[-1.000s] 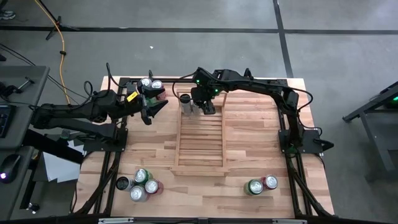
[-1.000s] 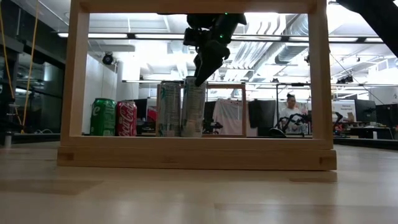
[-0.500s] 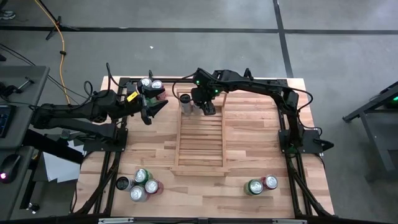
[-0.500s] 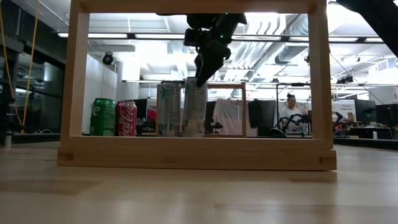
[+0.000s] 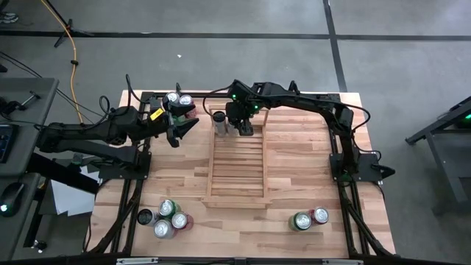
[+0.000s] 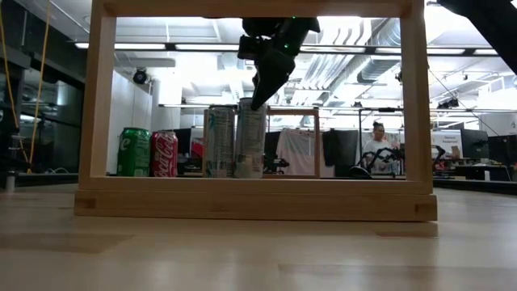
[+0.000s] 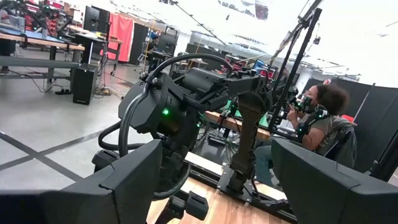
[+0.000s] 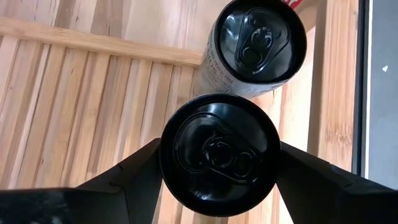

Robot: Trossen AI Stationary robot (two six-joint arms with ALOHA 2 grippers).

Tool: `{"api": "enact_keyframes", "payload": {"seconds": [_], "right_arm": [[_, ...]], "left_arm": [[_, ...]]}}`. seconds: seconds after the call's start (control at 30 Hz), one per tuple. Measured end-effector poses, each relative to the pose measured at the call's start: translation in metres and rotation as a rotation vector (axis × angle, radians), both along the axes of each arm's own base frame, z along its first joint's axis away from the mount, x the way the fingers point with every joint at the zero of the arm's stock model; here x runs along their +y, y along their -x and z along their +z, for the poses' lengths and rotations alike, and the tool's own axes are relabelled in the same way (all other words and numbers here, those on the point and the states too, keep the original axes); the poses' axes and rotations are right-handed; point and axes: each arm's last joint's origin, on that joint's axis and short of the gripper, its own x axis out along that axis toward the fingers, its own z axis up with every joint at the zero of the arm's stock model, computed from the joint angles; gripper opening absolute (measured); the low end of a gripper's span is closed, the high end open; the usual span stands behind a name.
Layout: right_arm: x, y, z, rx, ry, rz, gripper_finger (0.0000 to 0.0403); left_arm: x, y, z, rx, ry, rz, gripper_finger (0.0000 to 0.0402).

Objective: Place canned beverage on shelf
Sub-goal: Put the right white and pink can on the shelf aligned with the other white and pink can

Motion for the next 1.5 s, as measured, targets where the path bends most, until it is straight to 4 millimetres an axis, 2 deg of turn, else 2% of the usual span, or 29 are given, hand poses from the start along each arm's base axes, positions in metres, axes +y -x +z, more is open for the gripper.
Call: {"api": "enact_keyframes", "payload": {"seconds": [0.27, 0.47, 0.87, 0.97, 1.23, 1.5], "right_arm": [[0.0, -0.001, -0.001, 0.002, -0.01, 0.001, 0.0262], [-0.003, -0.005, -0.012, 0.019, -0.036, -0.024, 0.0262], [-0.004, -0.008, -0.014, 0.003, -0.02, -0.015, 0.0263], [-0.004, -0.009, -0.014, 0.004, -0.009, -0.005, 0.0277], [-0.006, -0.007, -0.016, 0.044, 0.073, -0.037, 0.0344], [-0.007, -0.006, -0.002, 0.043, 0.098, -0.032, 0.0353]], "left_arm": [[0.0, 0.0, 0.0, 0.0, 0.0, 0.0, 0.0294], [0.0, 0.0, 0.0, 0.0, 0.0, 0.0, 0.0294], [0.0, 0.0, 0.0, 0.001, -0.001, -0.001, 0.0294], [0.0, 0.0, 0.0, 0.0, -0.001, 0.0, 0.0294], [0.0, 0.0, 0.0, 0.001, -0.001, 0.0, 0.0294], [0.0, 0.0, 0.0, 0.001, -0.002, 0.0, 0.0294]]}}
